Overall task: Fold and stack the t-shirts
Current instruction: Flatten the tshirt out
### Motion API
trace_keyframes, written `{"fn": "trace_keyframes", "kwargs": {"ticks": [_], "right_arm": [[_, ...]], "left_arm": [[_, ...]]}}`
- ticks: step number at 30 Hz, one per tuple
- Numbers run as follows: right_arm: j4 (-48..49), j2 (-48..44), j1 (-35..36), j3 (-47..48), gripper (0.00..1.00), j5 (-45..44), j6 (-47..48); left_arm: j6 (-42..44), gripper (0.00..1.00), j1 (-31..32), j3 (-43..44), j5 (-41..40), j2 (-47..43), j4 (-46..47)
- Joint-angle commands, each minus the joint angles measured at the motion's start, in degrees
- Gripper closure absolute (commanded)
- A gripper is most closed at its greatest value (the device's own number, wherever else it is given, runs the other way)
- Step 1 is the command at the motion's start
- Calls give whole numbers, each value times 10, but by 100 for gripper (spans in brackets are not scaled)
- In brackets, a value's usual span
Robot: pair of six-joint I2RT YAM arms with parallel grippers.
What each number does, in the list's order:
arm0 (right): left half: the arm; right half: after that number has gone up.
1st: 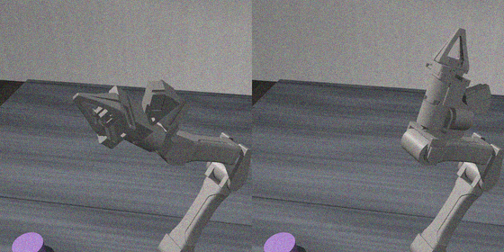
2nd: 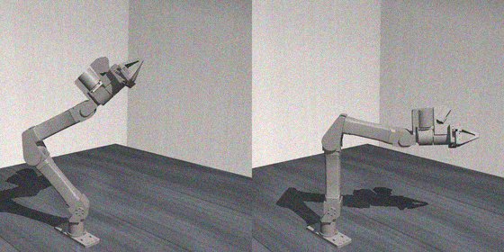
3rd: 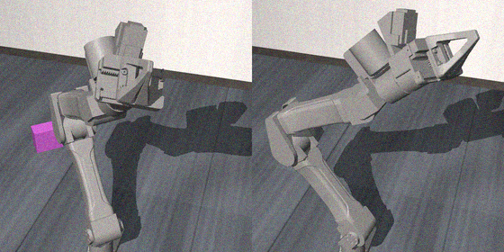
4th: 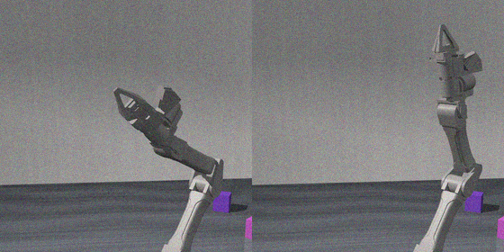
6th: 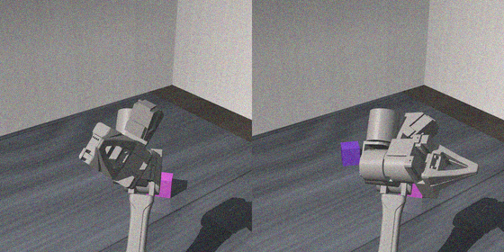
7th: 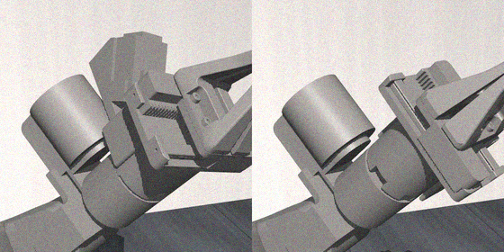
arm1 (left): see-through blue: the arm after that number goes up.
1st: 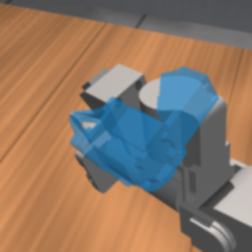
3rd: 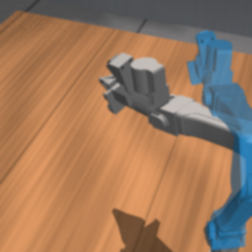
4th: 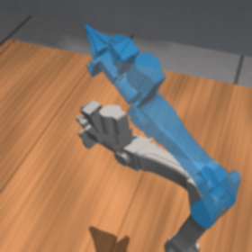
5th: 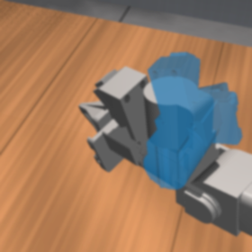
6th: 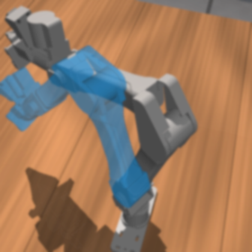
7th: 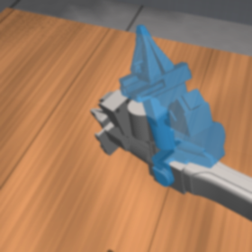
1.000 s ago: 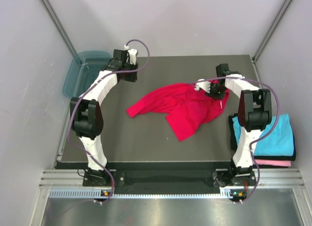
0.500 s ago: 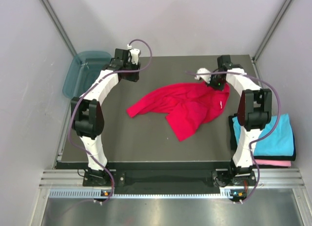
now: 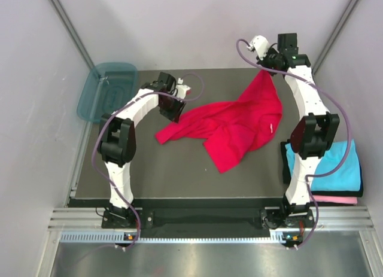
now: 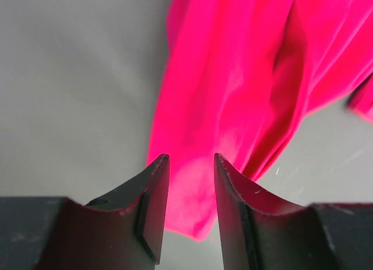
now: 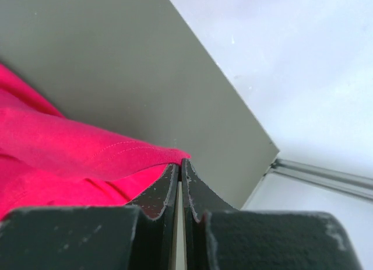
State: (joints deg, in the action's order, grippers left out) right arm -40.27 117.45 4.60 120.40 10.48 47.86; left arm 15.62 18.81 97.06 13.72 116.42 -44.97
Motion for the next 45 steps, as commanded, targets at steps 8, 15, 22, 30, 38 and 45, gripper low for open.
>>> {"fn": "trace_keyframes", "kwargs": {"ticks": [8,15,22,30,38,45], "right_arm": [[18,-8,3,-37,100,0,-49],[12,-8,8,-34,100,1,-51],[8,-10,9,-38,100,-3,-50],[7,-6,17,-37,100,-4,-54],[11,-3,20,-36,100,-10,-54],[15,-6,22,-29,100,-17,-53]], "left_arm": [[102,58,-8,-147,-85,-127,-52],[79,58,-24,-136,-49,-107,-71],[81,55,-22,-151,-19,-111,-86],[74,53,-22,-167,-22,-82,-73],[80,69,-23,-188,-75,-50,-21],[80,100,-32,-151,-93,-66,0]]}}
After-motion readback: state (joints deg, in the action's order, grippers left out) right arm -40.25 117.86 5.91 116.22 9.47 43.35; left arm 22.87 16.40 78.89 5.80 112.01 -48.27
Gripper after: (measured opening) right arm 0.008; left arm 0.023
